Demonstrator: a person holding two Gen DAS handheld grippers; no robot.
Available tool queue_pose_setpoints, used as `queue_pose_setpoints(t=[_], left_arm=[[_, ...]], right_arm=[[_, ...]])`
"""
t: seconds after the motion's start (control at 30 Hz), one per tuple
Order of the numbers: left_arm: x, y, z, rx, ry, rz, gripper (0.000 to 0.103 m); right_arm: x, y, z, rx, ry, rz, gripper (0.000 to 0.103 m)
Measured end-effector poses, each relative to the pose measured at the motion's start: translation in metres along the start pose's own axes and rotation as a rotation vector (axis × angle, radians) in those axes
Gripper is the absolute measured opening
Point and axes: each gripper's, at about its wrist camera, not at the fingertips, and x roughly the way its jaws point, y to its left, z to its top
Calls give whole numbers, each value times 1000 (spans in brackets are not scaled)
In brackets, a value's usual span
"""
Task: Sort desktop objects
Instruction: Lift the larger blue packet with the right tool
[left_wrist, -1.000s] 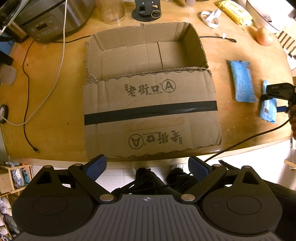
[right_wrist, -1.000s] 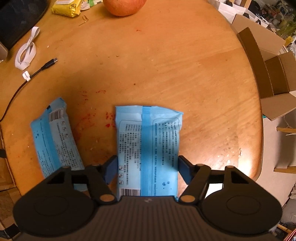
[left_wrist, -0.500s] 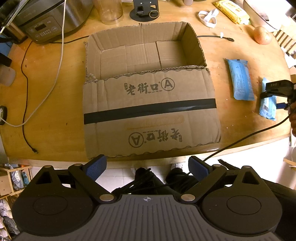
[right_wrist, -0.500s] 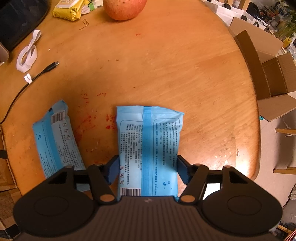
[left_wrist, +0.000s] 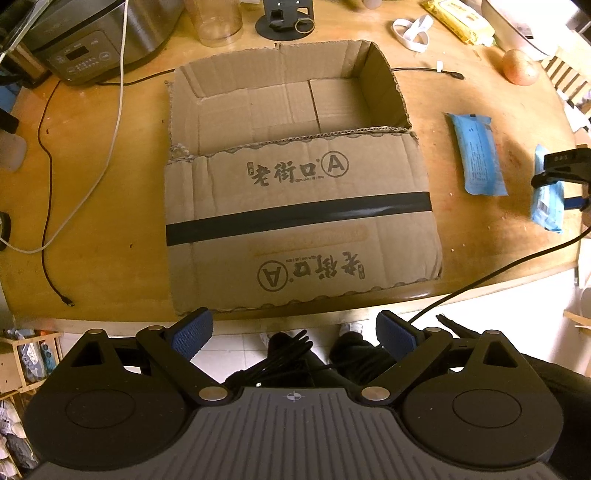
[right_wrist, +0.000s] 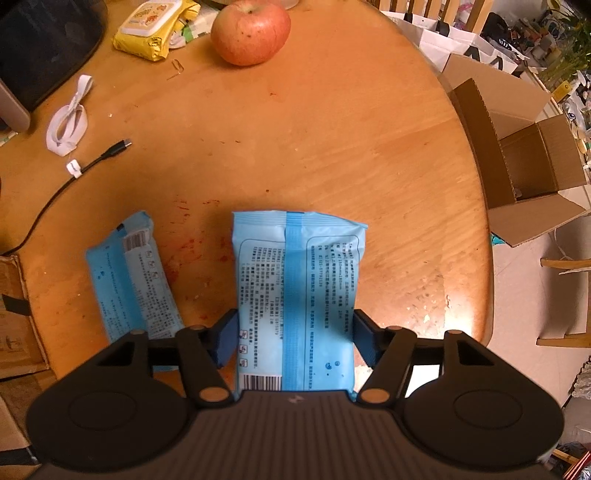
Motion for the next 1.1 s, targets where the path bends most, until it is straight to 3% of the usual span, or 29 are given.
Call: queue_pose_setpoints(t=[1.1], left_arm=[[5, 15, 3, 9, 6, -20, 97]], right_arm=[[-87, -5, 4, 11, -44, 88, 63]])
